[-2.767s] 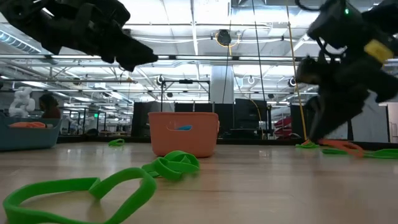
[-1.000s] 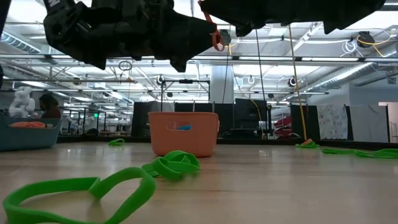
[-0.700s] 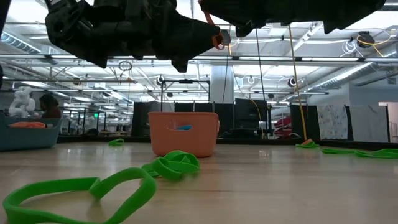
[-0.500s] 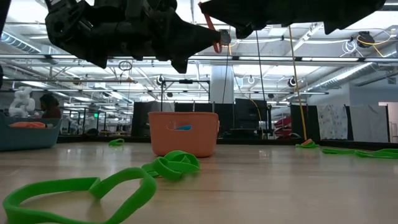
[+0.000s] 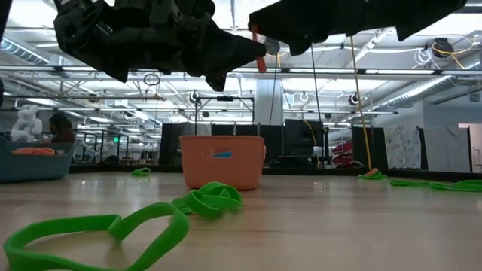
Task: Sort rubber bands into baskets
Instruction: Put the orange rubber band into the blue bin
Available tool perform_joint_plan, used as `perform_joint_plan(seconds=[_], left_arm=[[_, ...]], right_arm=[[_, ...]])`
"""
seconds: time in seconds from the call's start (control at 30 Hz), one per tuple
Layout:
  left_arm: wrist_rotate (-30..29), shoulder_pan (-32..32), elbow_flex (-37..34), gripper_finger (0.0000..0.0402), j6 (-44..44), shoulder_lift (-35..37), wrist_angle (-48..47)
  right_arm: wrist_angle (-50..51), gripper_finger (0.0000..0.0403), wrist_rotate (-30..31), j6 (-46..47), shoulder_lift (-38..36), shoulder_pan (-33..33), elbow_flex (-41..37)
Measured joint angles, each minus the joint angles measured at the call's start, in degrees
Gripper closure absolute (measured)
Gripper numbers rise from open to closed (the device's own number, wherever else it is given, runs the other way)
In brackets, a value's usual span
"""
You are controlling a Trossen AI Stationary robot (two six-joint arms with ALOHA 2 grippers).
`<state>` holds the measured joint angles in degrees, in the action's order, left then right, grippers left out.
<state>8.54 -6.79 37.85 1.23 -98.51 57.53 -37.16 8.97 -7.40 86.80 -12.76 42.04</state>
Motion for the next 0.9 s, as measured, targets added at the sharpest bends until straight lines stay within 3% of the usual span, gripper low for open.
perform_joint_plan(seconds=[0.2, 0.4, 0.6, 0.7, 0.9], left_arm=[[-3.16, -0.31, -0.02, 0.0397, -0.02, 7.07, -12.24], [-7.68, -2.20, 0.00, 0.0398, 3.40, 22.17, -40.41], [-12.38, -4.64, 0.00, 0.0398, 21.01, 37.63, -72.01], [-13.17, -5.21, 0.00, 0.0398, 33.81, 44.08, -90.08], [-10.49, -6.57, 0.00, 0.0398, 58.76, 49.77, -116.32]], right_arm=[[6.59, 0.0246, -0.01, 2.14, -4.97, -0.11, -0.04], [17.57, 0.0206, -0.28, 2.68, -10.35, -0.11, -0.03], [25.89, 0.0193, -0.30, 6.75, -11.56, -0.11, -0.02], [28.73, 0.0193, -0.49, 8.91, -11.49, -0.11, -0.02], [31.03, 0.0193, -5.11, 11.48, -11.34, -0.11, -0.04]])
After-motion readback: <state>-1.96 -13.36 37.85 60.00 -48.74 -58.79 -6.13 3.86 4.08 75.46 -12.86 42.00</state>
